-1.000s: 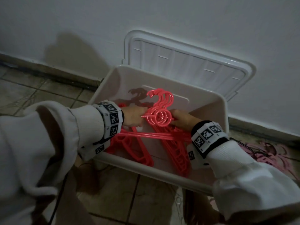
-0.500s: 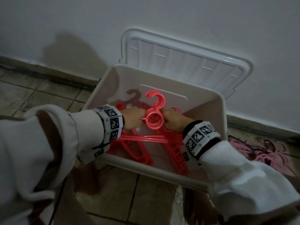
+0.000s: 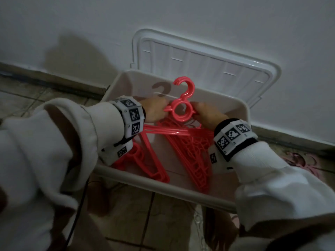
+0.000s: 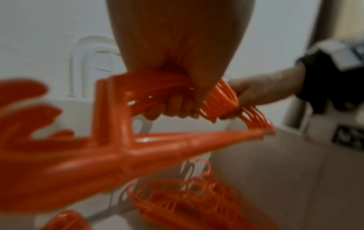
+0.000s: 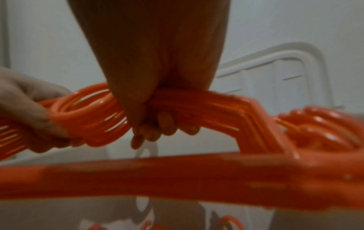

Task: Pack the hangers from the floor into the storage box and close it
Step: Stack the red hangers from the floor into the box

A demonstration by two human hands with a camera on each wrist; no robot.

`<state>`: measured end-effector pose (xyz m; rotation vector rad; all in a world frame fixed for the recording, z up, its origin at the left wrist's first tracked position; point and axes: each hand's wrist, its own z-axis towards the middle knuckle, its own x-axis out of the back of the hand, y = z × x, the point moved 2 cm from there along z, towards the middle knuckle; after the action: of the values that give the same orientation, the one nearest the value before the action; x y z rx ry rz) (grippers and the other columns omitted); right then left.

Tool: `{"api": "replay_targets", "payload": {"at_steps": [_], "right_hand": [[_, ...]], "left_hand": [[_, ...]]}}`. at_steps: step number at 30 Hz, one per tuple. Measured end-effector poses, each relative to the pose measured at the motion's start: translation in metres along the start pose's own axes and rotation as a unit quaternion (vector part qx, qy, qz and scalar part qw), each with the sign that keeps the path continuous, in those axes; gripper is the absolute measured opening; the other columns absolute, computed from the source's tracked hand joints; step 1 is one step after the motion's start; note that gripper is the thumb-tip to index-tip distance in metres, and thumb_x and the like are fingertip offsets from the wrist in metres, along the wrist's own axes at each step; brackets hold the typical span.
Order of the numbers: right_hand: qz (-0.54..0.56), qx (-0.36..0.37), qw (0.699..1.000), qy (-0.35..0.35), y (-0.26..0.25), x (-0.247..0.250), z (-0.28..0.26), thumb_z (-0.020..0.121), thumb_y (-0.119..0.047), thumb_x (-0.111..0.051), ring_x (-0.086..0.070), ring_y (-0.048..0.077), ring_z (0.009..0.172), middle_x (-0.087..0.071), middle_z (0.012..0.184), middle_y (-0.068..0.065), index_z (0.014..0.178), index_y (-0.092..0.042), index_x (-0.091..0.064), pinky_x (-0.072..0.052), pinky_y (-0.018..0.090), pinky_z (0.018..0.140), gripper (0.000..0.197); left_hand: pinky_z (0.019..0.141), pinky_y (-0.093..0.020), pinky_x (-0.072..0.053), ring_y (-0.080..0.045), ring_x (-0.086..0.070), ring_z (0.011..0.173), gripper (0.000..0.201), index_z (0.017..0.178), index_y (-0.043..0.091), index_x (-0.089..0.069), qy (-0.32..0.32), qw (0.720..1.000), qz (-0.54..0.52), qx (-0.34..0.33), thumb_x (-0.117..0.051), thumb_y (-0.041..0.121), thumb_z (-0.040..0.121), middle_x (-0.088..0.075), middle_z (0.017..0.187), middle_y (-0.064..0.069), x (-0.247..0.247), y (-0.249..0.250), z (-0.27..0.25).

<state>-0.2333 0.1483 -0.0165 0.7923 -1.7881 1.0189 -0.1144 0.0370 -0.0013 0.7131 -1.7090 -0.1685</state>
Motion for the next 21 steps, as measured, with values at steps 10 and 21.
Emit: {"api": "replay_targets", "payload": {"at_steps": [10, 21], "right_hand": [[0.040, -0.003, 0.998, -0.043, 0.015, 0.002, -0.002, 0.085, 0.003, -0.053, -0.052, 0.016, 0.084, -0.066, 0.100, 0.014, 0.115, -0.005, -0.059, -0.044, 0.031, 0.088, 0.032], [-0.023, 0.030, 0.998, -0.050, 0.008, -0.008, 0.001, 0.089, -0.022, -0.058, -0.058, 0.029, 0.110, -0.064, 0.117, 0.014, 0.120, -0.007, -0.058, -0.042, 0.038, 0.096, 0.034]], "left_hand": [[0.092, -0.028, -0.044, -0.012, -0.057, 0.085, 0.032, 0.112, 0.003, -0.063, -0.068, 0.940, -0.325, 0.082, -0.056, 0.025, 0.090, -0.064, 0.111, -0.005, -0.004, -0.006, 0.010], [0.057, -0.019, -0.043, -0.006, -0.049, 0.051, 0.024, 0.082, 0.014, -0.060, -0.159, 0.908, -0.362, 0.139, -0.050, 0.034, 0.093, -0.057, 0.066, 0.003, -0.005, -0.024, -0.009]]}}
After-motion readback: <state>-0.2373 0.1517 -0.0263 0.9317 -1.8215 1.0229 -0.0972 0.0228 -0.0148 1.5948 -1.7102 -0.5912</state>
